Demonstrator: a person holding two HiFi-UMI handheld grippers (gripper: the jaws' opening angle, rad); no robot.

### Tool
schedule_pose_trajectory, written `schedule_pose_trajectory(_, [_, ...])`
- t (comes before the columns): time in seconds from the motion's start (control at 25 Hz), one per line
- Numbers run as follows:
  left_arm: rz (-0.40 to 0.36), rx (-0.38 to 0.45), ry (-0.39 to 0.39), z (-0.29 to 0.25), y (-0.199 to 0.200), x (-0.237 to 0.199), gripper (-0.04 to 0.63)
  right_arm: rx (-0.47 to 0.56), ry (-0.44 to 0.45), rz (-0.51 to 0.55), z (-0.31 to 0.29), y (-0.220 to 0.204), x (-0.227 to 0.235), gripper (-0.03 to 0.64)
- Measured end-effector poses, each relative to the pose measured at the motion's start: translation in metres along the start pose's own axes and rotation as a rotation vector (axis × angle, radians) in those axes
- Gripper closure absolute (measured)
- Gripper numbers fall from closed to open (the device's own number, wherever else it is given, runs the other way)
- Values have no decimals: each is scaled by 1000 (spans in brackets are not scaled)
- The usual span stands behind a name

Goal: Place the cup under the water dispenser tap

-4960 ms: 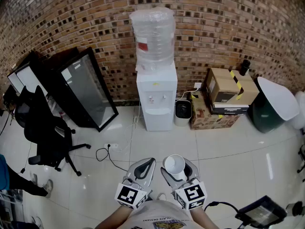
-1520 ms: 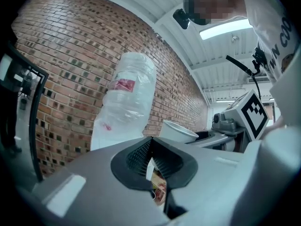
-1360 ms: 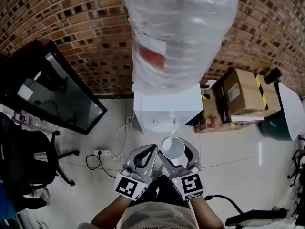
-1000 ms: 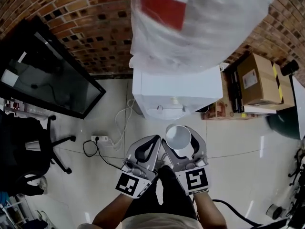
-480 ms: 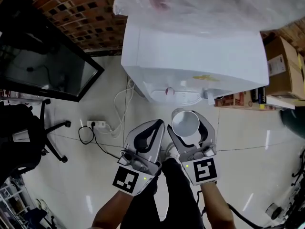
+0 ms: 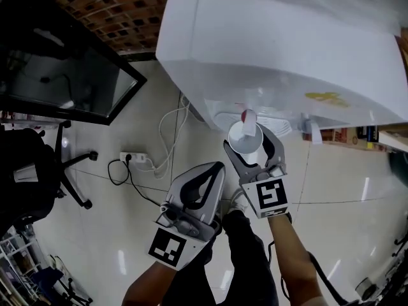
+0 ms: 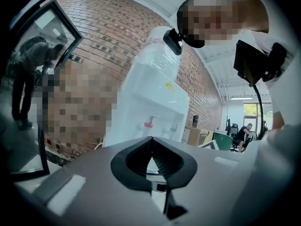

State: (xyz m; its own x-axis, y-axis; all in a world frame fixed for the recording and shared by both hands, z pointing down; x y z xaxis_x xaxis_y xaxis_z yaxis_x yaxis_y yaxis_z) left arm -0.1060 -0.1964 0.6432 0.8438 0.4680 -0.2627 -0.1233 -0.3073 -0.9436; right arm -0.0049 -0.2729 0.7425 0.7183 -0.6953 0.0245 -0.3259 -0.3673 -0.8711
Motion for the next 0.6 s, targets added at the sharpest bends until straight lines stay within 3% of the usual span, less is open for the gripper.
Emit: schedule_pose_trajectory(0.6, [-29, -25, 26, -1, -10, 5, 611, -45, 46, 21, -49, -20, 15, 287])
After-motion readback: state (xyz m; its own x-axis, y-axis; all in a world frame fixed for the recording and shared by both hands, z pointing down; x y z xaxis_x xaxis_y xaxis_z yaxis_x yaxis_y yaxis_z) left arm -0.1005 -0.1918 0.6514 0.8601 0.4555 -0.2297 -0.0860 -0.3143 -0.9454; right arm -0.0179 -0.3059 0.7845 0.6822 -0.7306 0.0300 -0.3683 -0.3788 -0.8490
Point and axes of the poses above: the fingertips, and each gripper's own axes: z backward along the fingers, x to its right, y out of its top, the point moved 6 cm from there along z, backward along the fingers, and after that the axes turned 8 degrees about -x, right-handed, at the moved point
